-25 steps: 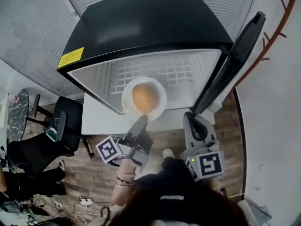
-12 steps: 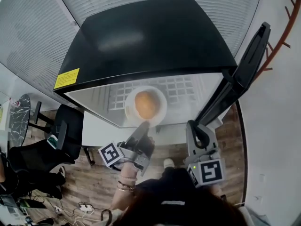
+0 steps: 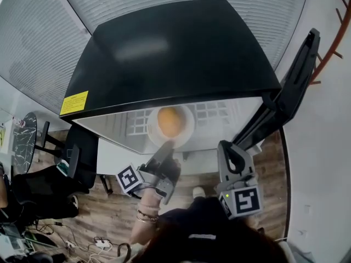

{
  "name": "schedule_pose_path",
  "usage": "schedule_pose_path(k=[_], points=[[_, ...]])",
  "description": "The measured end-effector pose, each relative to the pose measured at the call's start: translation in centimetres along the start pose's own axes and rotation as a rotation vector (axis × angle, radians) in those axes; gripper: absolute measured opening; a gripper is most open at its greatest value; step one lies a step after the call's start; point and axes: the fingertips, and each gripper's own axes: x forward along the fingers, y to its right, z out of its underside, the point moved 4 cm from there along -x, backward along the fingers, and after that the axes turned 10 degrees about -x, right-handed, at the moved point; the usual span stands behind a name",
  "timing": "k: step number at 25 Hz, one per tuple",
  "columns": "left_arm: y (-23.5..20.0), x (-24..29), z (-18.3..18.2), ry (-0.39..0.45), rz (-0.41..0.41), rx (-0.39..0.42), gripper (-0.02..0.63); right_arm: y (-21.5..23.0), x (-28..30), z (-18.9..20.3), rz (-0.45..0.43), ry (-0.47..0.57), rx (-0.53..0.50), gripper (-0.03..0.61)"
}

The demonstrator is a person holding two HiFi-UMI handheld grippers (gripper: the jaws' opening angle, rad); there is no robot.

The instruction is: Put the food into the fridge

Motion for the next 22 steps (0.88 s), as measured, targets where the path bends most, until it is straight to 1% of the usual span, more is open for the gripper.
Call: schedule_pose_path(k=[7,14,22], points=[[0.0,0.9,-0.3,0.0,-0.003,-0.007,0.031,0.6,0.4,0.4,0.003,0.005,0.012,0.0],[0.1,1.7,-0.6,0.002,0.001,-0.006,0.037,0.2,0.9,0.8,-0.029,-0.01,0.019,0.0],[0.2,2.6,-1.1,0.006,0.007,-0.001,0.037,0.2,1.2,1.1,-0.04,-0.02,0.002,0.0]])
